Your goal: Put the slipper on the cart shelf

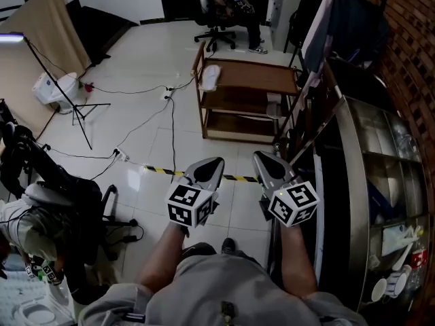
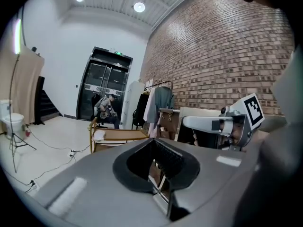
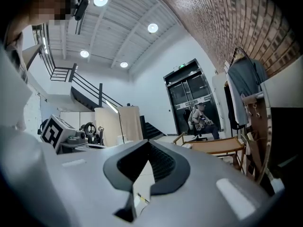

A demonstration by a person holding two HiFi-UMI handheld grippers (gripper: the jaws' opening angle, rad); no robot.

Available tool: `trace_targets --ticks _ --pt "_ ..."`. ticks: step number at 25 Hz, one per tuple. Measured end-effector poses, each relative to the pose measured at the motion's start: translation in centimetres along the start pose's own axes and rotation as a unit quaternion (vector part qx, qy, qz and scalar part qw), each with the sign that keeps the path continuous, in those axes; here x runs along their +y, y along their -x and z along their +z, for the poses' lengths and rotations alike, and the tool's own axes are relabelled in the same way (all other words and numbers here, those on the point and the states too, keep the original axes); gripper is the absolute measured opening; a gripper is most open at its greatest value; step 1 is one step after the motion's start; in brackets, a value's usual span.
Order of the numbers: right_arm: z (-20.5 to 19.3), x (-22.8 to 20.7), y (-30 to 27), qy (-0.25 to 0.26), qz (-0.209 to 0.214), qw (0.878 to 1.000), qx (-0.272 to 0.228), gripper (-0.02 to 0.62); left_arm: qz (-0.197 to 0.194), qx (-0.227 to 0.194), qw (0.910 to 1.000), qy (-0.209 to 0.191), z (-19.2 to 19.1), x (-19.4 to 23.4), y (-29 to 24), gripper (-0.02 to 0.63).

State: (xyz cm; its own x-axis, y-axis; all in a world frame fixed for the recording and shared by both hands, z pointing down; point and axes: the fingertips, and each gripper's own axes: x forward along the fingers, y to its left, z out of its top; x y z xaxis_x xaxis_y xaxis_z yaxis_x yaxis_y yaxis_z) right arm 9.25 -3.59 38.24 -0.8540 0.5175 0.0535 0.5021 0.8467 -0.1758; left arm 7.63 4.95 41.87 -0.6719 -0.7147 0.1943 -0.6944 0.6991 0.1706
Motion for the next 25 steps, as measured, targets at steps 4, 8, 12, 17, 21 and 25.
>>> trace_targets --ticks 4,8,12,17,21,25 --pt "0.0 -3.5 -3.1 -0.011 0.007 1.000 0.013 0.000 0.017 0.007 0.9998 0.007 1.1 2.4 -3.7 0.008" --pt "-0.2 -6.1 -7.1 -0.011 0.011 1.000 0.022 0.000 0.020 0.013 0.9996 0.017 1.3 5.5 -7.2 0.008" --pt "0.0 -8.4 -11.9 0.000 0.002 1.000 0.031 0.000 0.008 0.006 0.9997 0.023 1.8 9.6 -11.0 0.008" --pt "0.6 -11.2 -18.8 0.004 -0.020 0.999 0.044 0.000 -0.007 0.010 0.9994 0.033 3.2 15.4 -15.3 0.008" --pt "0.2 -12.6 -24.4 0.001 -0.032 0.998 0.058 0.000 -0.020 0.014 0.9992 0.032 3.8 19.9 -18.0 0.008" --pt "-0.6 -13.8 -28.6 -0.005 -0.037 0.997 0.072 0.000 -0.022 0.021 0.9991 0.030 4.4 23.5 -20.5 0.008"
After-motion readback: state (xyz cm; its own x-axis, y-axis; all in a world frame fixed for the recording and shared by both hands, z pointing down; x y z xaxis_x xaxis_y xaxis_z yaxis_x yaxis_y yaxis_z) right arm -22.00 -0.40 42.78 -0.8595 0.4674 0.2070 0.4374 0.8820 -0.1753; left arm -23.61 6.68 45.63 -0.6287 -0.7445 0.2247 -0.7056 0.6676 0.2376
